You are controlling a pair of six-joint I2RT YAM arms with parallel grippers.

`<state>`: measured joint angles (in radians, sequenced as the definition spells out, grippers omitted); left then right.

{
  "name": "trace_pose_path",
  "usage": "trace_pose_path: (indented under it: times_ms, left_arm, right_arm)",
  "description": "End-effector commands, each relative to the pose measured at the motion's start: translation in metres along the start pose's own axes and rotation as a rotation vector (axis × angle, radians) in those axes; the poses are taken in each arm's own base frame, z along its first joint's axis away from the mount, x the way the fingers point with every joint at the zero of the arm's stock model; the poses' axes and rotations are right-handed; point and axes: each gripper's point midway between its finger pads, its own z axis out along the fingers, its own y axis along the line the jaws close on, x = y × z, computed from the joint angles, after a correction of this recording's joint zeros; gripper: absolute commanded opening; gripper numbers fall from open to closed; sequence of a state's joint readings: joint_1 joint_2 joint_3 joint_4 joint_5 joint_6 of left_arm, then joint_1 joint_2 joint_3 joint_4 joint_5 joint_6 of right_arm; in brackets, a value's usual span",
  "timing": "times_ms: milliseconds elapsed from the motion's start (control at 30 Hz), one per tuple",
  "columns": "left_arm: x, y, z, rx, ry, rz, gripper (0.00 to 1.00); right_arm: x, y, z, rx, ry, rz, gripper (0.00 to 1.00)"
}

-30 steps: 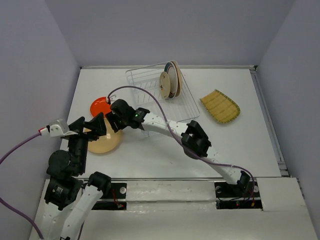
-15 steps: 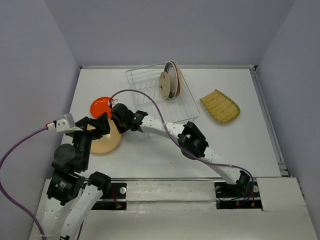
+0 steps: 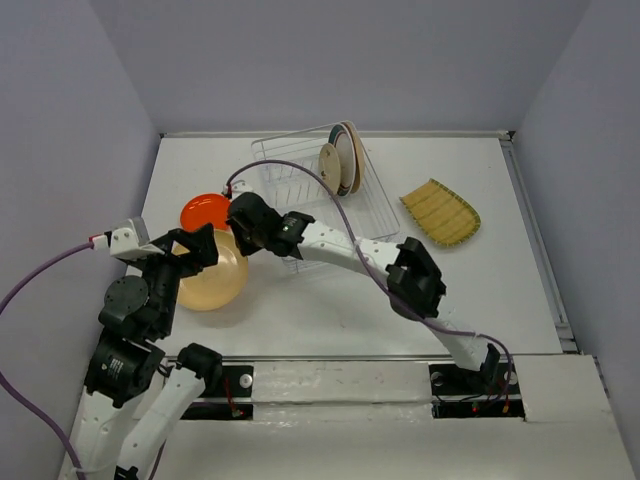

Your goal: Load the plates into the dish rack

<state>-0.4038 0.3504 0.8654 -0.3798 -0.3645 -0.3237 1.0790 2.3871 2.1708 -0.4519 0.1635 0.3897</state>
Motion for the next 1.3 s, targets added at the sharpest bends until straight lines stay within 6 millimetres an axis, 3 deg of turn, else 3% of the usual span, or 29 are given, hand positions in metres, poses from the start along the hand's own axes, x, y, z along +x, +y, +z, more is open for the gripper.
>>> trace_pose_path:
  times_ms: [0,33,67,100,200,233,267,300,333,367,567,767,967,1267]
  left_arm:
    - [-0.007,-0.013,-0.001,0.044,0.028,-0.012,0.99]
    - [-0.005,-0.017,-0.001,0.064,0.043,-0.01,0.99]
    - [0.0,-0.026,0.0,0.102,0.078,-0.015,0.99]
    - [-0.001,-0.03,-0.001,0.12,0.086,-0.018,0.98]
    - [0.004,-0.038,-0.001,0.155,0.122,-0.022,0.96]
    - [0.006,-0.039,0.0,0.16,0.13,-0.021,0.95]
    - [0.007,-0.04,0.0,0.165,0.134,-0.022,0.94]
    - [0.011,-0.041,0.003,0.164,0.145,-0.019,0.92]
    - [0.014,-0.043,0.004,0.176,0.158,-0.02,0.91]
    - [0.018,-0.045,0.007,0.178,0.172,-0.023,0.91]
    - [0.042,-0.058,0.021,0.217,0.252,-0.045,0.95]
    - [0.067,-0.078,0.032,0.301,0.348,-0.066,0.93]
    - [0.095,-0.063,0.049,0.239,0.393,-0.038,0.85]
    - [0.091,-0.046,0.057,0.164,0.359,0.001,0.81]
  right_arm:
    - [-0.104,0.029,-0.097,-0.089,-0.286,0.054,0.07]
    - [-0.116,0.03,-0.112,-0.094,-0.315,0.059,0.07]
    - [-0.114,0.017,-0.114,-0.066,-0.312,0.064,0.07]
    - [-0.128,0.012,-0.134,-0.07,-0.349,0.073,0.07]
    - [-0.124,-0.022,-0.146,-0.026,-0.343,0.099,0.07]
    - [-0.139,-0.036,-0.166,-0.042,-0.382,0.127,0.07]
    - [-0.14,-0.043,-0.172,-0.051,-0.388,0.139,0.07]
    - [-0.134,-0.062,-0.17,-0.045,-0.386,0.154,0.07]
    - [-0.14,-0.06,-0.191,-0.098,-0.408,0.154,0.07]
    - [-0.127,-0.07,-0.189,-0.092,-0.384,0.157,0.07]
    - [-0.121,-0.107,-0.216,-0.044,-0.402,0.165,0.07]
    - [-0.115,-0.111,-0.233,-0.075,-0.414,0.169,0.07]
    - [-0.116,-0.115,-0.247,-0.07,-0.438,0.159,0.07]
    - [-0.11,-0.129,-0.251,-0.015,-0.445,0.155,0.07]
